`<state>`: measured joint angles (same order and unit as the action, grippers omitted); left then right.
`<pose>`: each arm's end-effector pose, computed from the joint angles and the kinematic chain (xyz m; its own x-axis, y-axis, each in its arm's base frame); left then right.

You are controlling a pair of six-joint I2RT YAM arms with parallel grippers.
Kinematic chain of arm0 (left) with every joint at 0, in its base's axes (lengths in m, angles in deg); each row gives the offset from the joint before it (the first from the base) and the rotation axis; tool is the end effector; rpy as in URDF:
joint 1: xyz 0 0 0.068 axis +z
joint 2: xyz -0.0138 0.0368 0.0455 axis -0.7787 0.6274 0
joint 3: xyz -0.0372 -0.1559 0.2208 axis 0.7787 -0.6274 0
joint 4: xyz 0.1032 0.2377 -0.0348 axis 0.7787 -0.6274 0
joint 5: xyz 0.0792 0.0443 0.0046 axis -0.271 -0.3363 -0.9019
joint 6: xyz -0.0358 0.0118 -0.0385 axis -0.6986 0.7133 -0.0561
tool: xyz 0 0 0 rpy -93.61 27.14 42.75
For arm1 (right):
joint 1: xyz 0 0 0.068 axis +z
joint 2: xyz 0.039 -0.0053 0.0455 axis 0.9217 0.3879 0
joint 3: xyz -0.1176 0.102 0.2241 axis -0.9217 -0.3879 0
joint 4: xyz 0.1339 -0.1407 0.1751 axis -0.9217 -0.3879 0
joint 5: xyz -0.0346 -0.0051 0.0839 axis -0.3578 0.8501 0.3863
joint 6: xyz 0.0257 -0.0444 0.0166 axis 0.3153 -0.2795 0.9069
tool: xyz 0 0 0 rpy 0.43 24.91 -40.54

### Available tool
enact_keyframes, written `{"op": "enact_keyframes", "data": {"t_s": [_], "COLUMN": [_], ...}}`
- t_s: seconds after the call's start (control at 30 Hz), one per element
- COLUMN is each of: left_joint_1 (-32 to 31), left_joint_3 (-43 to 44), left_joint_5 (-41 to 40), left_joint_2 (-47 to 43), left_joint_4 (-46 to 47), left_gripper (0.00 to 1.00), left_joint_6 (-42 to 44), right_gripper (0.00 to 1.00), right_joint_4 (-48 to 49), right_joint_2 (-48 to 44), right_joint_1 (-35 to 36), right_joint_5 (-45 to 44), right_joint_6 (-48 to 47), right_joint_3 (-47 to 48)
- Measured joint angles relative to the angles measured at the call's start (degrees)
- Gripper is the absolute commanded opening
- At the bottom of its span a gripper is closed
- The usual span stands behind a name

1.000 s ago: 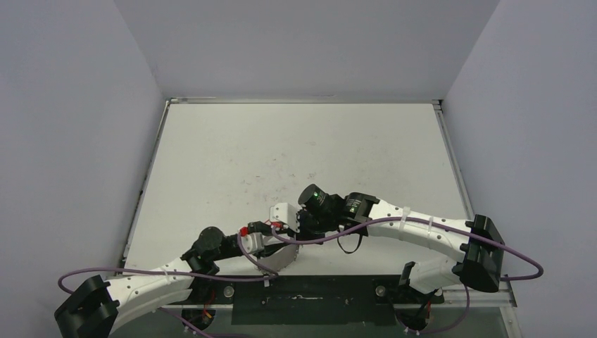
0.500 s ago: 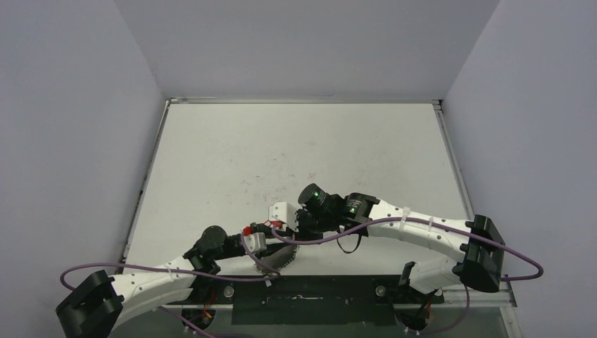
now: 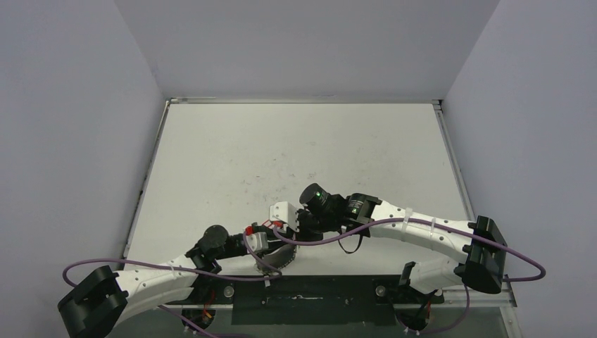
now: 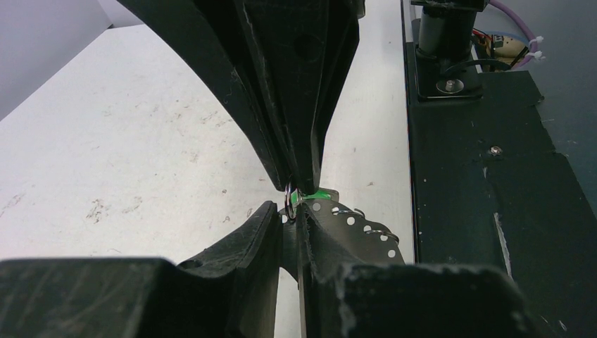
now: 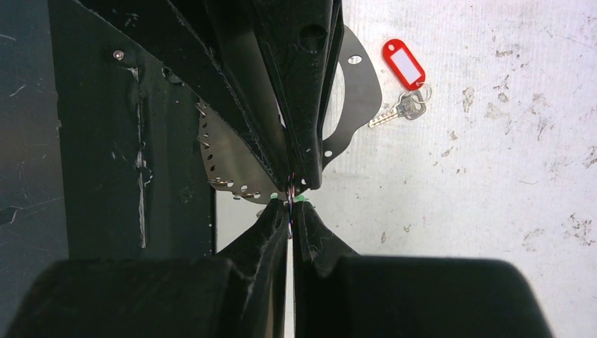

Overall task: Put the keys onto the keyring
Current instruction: Adjust the key on the keyring.

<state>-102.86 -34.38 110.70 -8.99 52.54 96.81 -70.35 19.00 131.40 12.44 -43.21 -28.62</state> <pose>0.0849 -0.1350 0.1733 0.1638 0.0052 -0.9865 0.9708 0.1769 0.1622 0.1094 0.2584 0.2720 -0.0170 -0.7170 -0.6968 -0.9951 -0.0557 0.0815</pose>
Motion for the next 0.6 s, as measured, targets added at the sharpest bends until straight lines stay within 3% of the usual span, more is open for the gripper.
{"op": "enact_keyframes", "data": {"t_s": [0.2, 0.33, 0.47, 0.6], "left_joint_1": [0.0, 0.0, 0.0, -0.09], "left_joint_3": [0.0, 0.0, 0.0, 0.02], "left_joint_5": [0.0, 0.0, 0.17, 0.2], "left_joint_2": [-0.35, -1.31, -1.33, -0.87], "left_joint_4": [0.44, 0.52, 0.5, 0.55], "left_gripper": [0.19, 0.1, 0.08, 0.15], "left_joint_6": [-0.2, -0.37, -0.37, -0.35], "right_gripper": [0.0, 0.0, 0.0, 0.0], "right_joint_4": [0.0, 0.0, 0.02, 0.0], "right_joint_2": [0.0, 0.0, 0.0, 0.0], "right_joint_1": [-0.02, -0.02, -0.02, -0.02], "right_joint_5": [0.02, 0.02, 0.0, 0.0], "right_joint_6": [-0.02, -0.02, -0.02, -0.02], "right_joint_3": [0.0, 0.0, 0.0, 0.0]}}
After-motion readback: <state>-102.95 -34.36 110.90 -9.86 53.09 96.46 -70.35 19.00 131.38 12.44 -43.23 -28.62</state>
